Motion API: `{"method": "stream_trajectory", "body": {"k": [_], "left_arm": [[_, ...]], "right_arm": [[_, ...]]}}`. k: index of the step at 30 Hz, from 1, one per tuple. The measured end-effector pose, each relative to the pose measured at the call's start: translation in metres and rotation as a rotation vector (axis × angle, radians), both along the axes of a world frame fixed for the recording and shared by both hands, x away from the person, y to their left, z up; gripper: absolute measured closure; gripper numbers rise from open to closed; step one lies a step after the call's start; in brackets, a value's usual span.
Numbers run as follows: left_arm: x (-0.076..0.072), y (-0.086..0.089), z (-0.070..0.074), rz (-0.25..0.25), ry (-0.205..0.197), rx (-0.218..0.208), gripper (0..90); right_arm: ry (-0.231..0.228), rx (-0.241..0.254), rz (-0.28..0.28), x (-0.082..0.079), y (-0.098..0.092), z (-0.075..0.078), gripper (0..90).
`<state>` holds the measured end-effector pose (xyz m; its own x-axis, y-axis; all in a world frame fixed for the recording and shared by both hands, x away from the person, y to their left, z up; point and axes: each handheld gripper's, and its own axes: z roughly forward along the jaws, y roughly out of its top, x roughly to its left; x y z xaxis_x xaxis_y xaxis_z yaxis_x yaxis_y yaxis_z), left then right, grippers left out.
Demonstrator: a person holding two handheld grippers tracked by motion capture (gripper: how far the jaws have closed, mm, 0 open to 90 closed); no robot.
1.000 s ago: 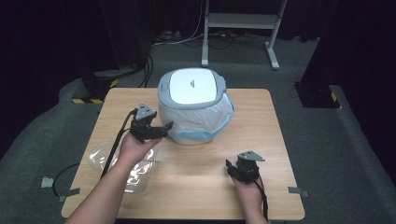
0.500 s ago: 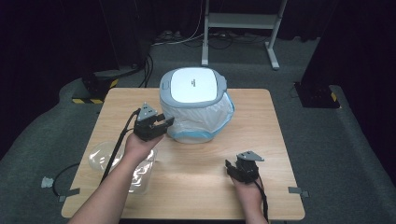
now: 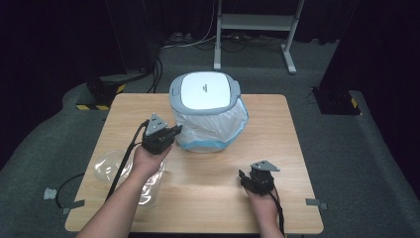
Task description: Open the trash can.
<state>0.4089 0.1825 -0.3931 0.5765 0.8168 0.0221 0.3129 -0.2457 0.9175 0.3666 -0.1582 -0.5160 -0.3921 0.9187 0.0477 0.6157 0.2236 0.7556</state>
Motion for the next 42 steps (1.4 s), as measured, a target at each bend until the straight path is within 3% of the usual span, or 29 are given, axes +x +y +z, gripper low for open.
{"method": "stream_trajectory", "body": {"k": [14,22,32,35,42], "left_arm": [[-0.029,-0.033,0.000,-0.098,-0.034,0.028,89.8],[-0.052,-0.067,-0.003,-0.150,-0.049,0.017,89.8],[-0.067,-0.107,-0.004,-0.208,-0.055,0.025,89.7],[-0.068,-0.105,-0.003,-0.205,-0.045,0.018,88.7],[-0.075,-0.079,-0.003,-0.183,-0.024,0.006,70.7]], "right_arm": [[-0.003,-0.005,-0.001,0.000,0.001,0.000,46.4],[-0.003,-0.006,0.001,0.000,0.002,0.000,46.4],[-0.002,-0.002,0.000,-0.001,0.001,0.001,46.4],[-0.003,-0.003,0.002,-0.001,0.001,0.001,46.2],[-0.003,-0.002,0.001,-0.001,0.001,0.000,45.8]]}}
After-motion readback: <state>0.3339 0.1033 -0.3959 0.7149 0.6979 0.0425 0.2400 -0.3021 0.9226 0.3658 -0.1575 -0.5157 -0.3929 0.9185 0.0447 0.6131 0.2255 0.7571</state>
